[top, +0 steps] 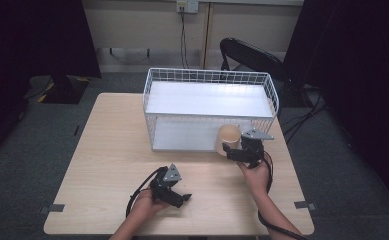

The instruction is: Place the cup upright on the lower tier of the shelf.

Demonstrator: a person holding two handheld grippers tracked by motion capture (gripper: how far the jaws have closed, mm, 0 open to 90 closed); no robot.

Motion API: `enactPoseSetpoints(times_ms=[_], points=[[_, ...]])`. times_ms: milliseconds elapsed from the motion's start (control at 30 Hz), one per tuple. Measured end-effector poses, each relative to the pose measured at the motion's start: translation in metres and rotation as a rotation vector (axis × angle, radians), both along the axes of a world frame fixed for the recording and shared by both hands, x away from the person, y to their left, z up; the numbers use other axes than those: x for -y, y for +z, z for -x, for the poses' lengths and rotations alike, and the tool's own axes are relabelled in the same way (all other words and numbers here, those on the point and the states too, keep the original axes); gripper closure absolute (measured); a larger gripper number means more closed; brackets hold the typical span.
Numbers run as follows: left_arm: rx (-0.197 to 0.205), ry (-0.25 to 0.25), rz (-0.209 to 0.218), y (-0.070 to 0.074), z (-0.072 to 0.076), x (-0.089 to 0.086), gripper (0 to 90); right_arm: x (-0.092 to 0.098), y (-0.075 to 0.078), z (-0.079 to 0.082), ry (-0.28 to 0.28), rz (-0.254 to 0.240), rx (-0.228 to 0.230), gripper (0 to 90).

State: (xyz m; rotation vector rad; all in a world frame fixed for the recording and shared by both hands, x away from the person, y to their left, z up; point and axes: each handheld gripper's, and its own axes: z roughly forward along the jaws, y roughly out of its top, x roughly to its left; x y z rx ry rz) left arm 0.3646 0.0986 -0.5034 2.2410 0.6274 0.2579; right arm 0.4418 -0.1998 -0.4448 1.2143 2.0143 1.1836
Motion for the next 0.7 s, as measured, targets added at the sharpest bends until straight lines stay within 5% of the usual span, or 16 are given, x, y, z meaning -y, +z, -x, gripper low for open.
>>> enactPoseSetpoints(times_ms=[267,700], points=[[0.0,0.0,-0.001,0.0,0.0,0.0,9.8,-0.0033,-0.0034,-0.002,-0.023,0.018,0.0,20.9],[0.0,0.0,0.0,0.0,0.0,0.0,9.8,-0.0097,-0.0038,-0.0068,-0.044,0.046,0.001,42.0]])
